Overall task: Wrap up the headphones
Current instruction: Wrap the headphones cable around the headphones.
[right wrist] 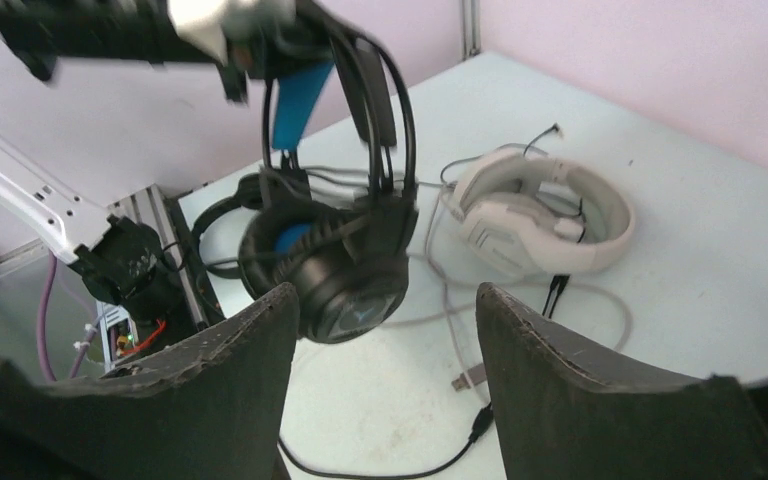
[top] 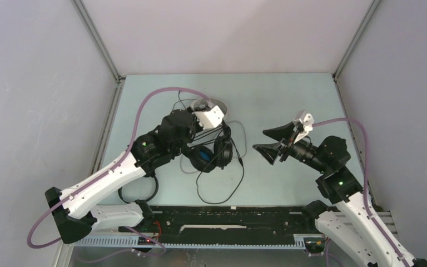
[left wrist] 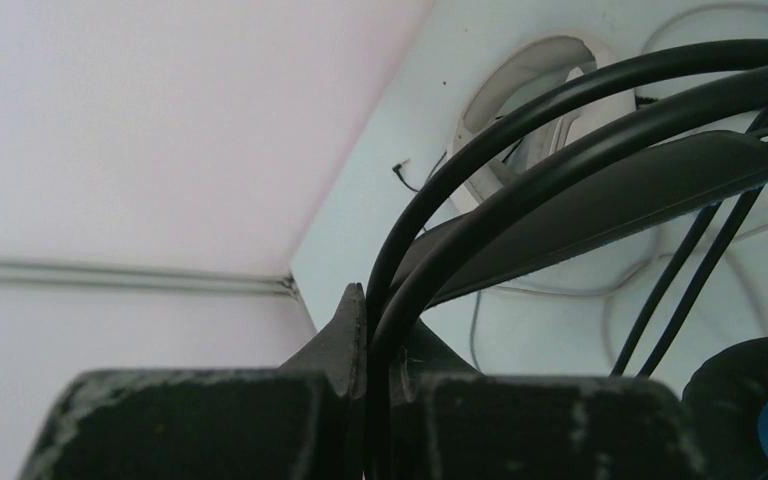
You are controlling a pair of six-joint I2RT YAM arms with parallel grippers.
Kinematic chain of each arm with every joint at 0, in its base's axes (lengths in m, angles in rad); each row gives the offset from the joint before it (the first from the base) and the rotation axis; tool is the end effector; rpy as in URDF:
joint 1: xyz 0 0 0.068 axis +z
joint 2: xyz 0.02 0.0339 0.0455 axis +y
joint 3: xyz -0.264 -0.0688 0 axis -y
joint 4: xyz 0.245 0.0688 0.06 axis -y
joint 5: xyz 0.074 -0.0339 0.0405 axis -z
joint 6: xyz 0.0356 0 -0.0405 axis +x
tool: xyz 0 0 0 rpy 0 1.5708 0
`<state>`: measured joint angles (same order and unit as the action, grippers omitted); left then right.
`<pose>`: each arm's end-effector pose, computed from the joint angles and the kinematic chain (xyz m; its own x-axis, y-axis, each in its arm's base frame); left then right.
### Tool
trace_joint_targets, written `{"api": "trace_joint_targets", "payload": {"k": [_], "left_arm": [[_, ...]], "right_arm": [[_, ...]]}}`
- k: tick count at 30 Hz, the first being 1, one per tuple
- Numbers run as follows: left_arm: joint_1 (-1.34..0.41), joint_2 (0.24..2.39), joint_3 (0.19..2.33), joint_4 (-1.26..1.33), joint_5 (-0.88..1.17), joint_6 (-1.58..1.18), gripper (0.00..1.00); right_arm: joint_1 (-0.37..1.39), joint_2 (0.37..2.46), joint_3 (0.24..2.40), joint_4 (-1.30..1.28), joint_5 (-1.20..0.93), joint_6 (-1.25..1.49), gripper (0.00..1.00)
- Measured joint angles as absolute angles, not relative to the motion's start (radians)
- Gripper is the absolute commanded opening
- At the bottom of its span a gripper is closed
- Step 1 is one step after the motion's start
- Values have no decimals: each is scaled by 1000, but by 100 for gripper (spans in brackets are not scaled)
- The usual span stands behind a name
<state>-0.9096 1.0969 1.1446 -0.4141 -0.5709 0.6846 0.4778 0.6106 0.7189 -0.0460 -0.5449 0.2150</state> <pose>0.1616 -0.1764 0.3828 0.0536 0.7976 -0.6008 0.4136 0.5299 0.7404 0.1203 0.0831 0.3575 -0.1279 0.1392 -0.9820 -0.8448 0.5034 0.1814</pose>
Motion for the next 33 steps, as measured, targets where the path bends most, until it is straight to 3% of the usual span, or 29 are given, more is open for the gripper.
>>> {"api": "trace_joint_targets", "payload": {"k": [9, 19, 29, 33], "left_arm": [[-909, 1148, 1416, -490, -612, 355, 0], [-909, 1153, 1490, -493, -607, 112, 0], [-909, 1147, 1589, -517, -524, -56, 0], [-909, 1146, 1613, -530, -512, -89, 0]], "right_arm": [[587, 497, 523, 87, -540, 205, 74], [839, 418, 323, 327, -405, 87, 78], [994, 766, 303, 646, -265, -51, 74], [1052, 928, 313, 706, -175, -64, 61]]}}
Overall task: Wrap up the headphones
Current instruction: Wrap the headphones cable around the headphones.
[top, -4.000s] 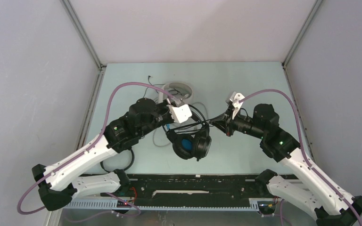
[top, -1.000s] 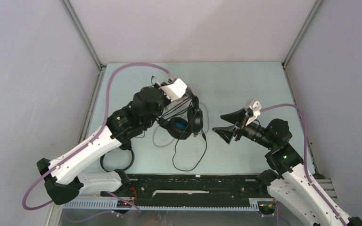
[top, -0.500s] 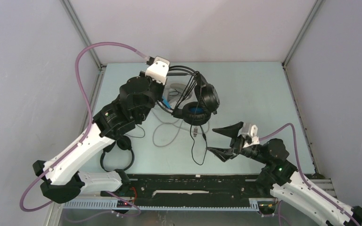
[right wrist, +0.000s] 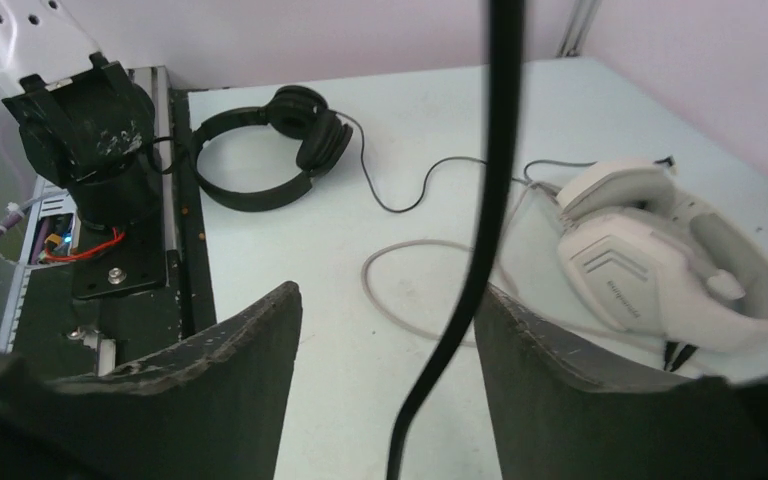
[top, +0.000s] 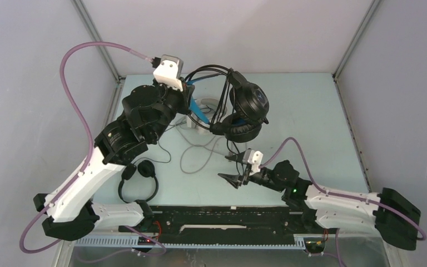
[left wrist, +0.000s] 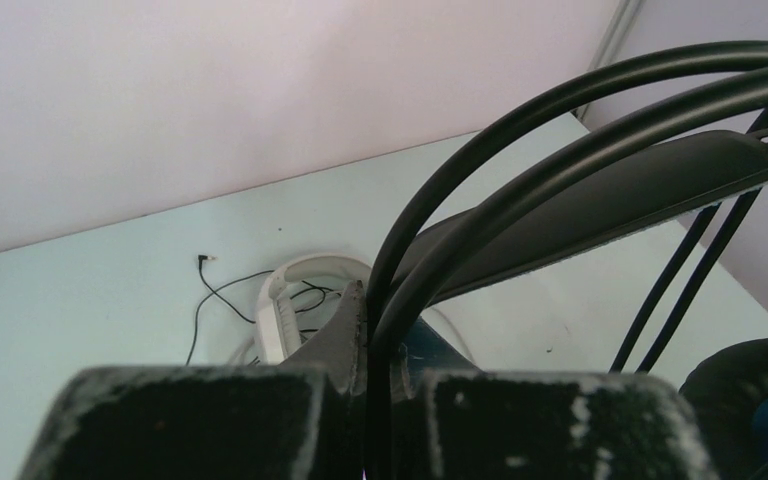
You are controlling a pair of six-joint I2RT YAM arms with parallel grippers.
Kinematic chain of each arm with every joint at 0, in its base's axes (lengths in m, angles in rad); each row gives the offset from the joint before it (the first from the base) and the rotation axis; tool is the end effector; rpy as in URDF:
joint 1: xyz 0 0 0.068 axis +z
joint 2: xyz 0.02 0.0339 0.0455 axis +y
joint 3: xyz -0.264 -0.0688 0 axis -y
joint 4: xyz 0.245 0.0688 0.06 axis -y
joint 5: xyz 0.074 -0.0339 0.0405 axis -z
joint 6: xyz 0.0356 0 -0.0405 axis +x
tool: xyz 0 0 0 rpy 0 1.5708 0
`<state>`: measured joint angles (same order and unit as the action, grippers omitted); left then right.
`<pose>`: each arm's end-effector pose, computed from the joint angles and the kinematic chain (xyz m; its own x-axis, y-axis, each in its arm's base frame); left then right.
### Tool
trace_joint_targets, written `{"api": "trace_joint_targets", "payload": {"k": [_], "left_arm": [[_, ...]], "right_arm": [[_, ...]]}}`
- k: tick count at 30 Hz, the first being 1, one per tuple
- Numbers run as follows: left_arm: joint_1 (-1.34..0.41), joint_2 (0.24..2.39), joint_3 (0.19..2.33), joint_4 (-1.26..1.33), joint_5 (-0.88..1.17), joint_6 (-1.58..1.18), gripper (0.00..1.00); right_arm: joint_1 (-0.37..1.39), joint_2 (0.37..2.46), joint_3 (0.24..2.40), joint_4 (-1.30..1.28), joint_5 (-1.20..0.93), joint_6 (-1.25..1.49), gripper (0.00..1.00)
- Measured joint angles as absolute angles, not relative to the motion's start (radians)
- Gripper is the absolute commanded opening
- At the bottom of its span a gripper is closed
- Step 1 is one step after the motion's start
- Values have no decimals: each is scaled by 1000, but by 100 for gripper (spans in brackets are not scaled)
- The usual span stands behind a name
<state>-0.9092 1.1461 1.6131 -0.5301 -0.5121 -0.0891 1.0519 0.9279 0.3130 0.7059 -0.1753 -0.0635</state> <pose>0.1414 -0.1532 0.5113 -0.0731 -0.0324 -0.9968 0.3824 0.9222 -0.0580 0.0963 0.1812 0.2424 0.1047 0.0573 -0.9928 -0.9364 0.3418 -0.0790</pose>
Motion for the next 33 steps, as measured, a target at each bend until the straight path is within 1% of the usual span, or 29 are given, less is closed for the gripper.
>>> {"api": "trace_joint_targets", "payload": {"k": [2, 5, 10, 13, 19, 26, 33], "left_arm": [[-909, 1146, 1618, -537, -508, -110, 0], [-907, 1146, 1628, -550, -487, -157, 0], [-886, 1126, 1631, -548, -411, -265, 0], [-876, 1098, 1631, -537, -373, -332, 0], [-865, 1047, 1631, -487, -337, -412, 0], [-838, 1047, 1631, -482, -308, -445, 0], [-813, 1047, 1631, -492, -255, -464, 0]], "right_arm": [[1068, 986, 313, 745, -151, -65, 47], [1082, 1059, 313, 807, -122, -61, 37], [1092, 1102, 313, 873, -80, -59, 12], [1094, 1102, 309, 913, -59, -57, 1], [1103, 1125, 301, 953, -44, -55, 0], [1116, 1151, 301, 986, -22, -55, 0], [1024, 1145, 278, 1029, -4, -27, 0]]}}
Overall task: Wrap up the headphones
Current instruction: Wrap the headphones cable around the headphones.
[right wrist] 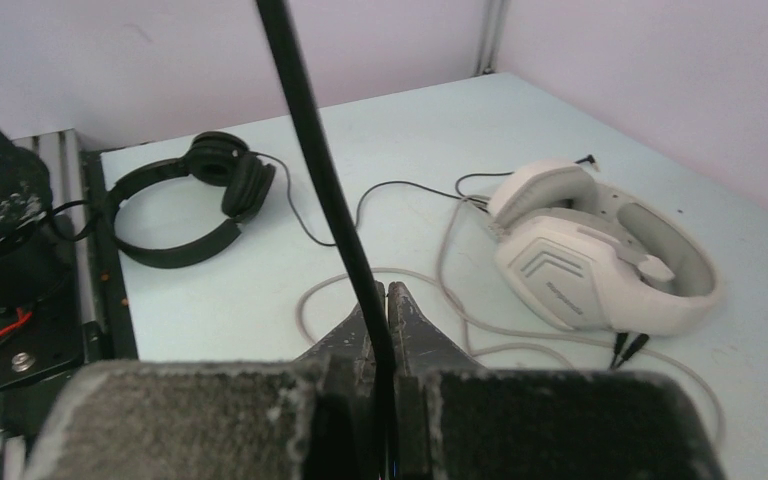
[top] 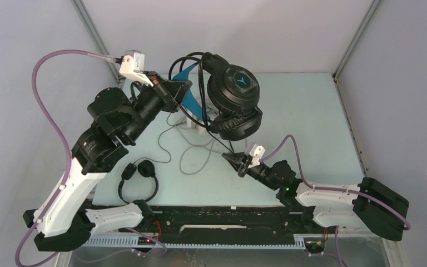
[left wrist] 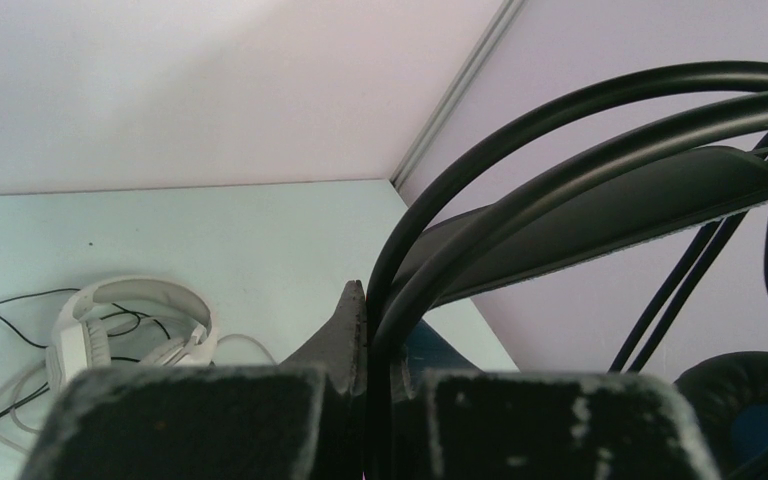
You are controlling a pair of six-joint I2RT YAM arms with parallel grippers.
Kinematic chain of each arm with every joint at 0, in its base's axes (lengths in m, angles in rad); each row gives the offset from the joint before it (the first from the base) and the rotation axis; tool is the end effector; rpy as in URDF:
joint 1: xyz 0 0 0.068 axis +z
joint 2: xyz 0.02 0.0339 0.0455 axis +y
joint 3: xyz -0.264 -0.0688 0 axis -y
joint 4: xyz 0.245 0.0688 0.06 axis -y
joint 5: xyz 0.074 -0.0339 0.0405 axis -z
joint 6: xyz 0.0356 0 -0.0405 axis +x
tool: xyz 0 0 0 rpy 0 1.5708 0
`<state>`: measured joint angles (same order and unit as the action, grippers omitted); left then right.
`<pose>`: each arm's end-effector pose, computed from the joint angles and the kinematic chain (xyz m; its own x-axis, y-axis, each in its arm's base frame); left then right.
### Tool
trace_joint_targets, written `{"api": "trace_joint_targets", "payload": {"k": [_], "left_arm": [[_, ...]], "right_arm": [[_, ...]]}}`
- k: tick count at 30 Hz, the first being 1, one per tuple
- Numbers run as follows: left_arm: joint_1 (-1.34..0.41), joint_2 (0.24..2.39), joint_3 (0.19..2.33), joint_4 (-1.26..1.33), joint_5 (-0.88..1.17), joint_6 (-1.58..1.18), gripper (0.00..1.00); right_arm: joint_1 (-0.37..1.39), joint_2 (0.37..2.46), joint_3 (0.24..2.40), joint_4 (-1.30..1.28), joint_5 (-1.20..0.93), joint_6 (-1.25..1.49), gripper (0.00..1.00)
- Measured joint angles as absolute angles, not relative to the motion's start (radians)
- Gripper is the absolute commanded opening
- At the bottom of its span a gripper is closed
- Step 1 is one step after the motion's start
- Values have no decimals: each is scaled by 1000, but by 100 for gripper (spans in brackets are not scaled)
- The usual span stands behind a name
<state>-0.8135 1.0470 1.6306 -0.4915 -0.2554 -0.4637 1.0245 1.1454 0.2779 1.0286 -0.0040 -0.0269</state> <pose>0.1215 -0.1154 0.5372 -0.1807 -0.4388 -0.8802 0.5026 0.7281 -0.4661 0.1160 0.1910 0.2235 0.1063 0.1231 -0.9867 -0.8539 0.5196 -0.0272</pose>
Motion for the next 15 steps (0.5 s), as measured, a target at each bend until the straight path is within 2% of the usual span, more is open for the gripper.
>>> {"api": "trace_joint_targets", "payload": {"k": [8, 15], "left_arm": [[-802, 1041, 1615, -485, -134, -540, 0], [-783, 1025, 1579, -445, -89, -593, 0]], "right_arm": [[974, 1105, 291, 1012, -51, -29, 0], [976, 1160, 339, 997, -88, -36, 0]]}}
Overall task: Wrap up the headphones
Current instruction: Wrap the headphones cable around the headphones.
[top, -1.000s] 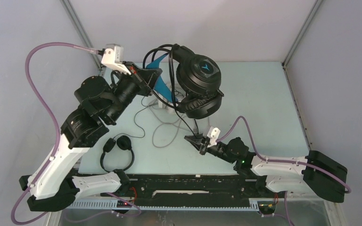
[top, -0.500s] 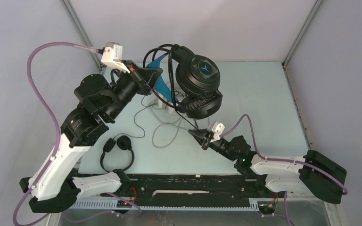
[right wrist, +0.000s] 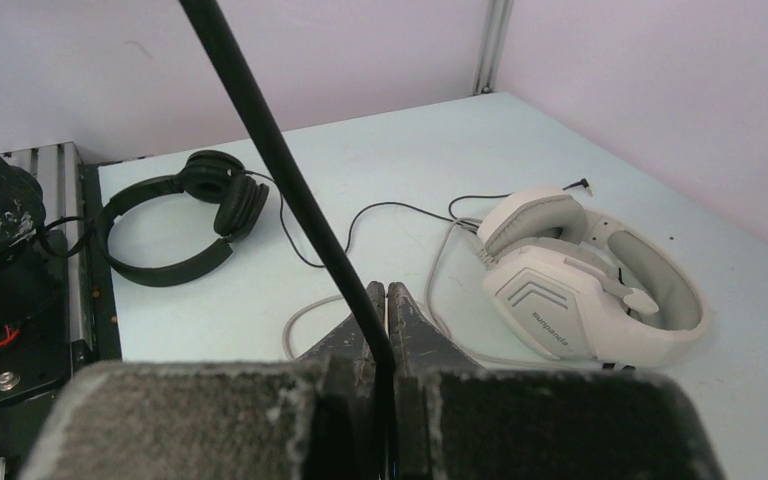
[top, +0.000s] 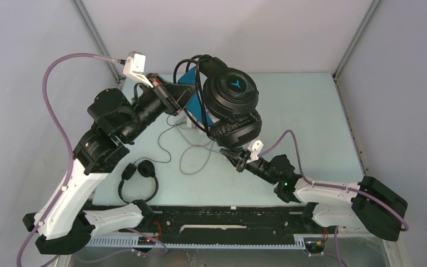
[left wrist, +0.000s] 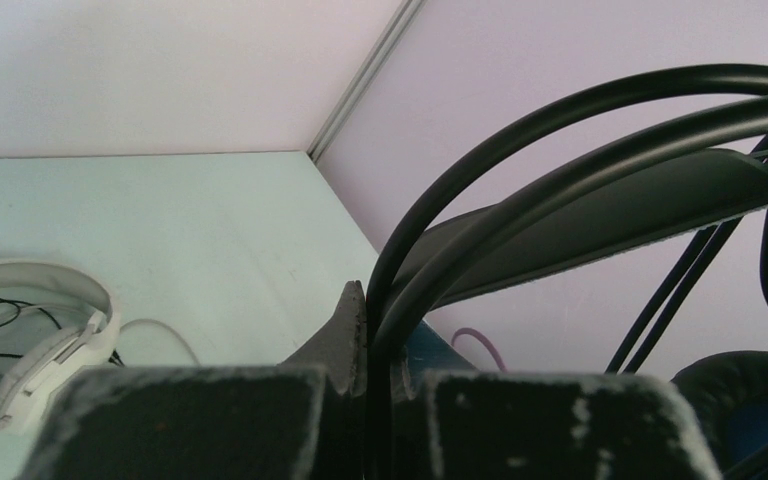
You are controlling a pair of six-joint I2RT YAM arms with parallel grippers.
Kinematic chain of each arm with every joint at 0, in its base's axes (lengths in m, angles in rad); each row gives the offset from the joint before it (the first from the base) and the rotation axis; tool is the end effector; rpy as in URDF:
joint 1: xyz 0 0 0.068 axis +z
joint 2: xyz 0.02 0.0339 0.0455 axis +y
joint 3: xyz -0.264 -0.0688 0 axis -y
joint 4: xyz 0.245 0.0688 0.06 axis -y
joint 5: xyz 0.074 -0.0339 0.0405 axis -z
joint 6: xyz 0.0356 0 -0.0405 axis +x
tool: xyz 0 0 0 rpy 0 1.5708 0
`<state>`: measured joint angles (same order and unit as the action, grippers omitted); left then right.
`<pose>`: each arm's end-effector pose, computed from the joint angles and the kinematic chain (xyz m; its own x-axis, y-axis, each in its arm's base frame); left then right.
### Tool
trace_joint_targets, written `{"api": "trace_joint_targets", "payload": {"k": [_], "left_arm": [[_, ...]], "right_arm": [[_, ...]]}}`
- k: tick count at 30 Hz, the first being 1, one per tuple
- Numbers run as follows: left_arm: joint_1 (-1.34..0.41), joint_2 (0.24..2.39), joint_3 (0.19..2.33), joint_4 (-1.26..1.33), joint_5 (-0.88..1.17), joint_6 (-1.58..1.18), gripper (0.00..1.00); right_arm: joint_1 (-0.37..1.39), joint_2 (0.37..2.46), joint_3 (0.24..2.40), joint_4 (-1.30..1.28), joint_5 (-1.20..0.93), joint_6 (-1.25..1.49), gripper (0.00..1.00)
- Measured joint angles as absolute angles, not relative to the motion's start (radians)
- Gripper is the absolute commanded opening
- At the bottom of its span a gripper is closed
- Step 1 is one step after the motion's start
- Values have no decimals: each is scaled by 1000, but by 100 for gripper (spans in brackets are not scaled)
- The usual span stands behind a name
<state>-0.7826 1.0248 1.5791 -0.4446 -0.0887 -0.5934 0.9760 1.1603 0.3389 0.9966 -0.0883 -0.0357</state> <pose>0.1217 -0.1165 0.5311 -0.2935 -0.4937 -0.8186 0.5739 0.5939 -0.5639 0.1281 0.1950 0.2362 0.1288 0.1269 -0.9835 -0.8697 0.4911 -0.0505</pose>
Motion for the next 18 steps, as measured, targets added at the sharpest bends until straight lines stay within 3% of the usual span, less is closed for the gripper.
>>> {"api": "trace_joint_targets", "payload": {"k": [7, 12, 18], "left_arm": [[-757, 1029, 1579, -460, 12, -602, 0], [-744, 1029, 1593, -572, 108, -502, 0], [-734, 1029, 1635, -734, 70, -321, 0]], "right_arm": [[905, 1151, 351, 981, -104, -26, 0], [795, 1026, 351, 875, -137, 15, 0], [662, 832, 351, 731, -204, 97, 0]]}}
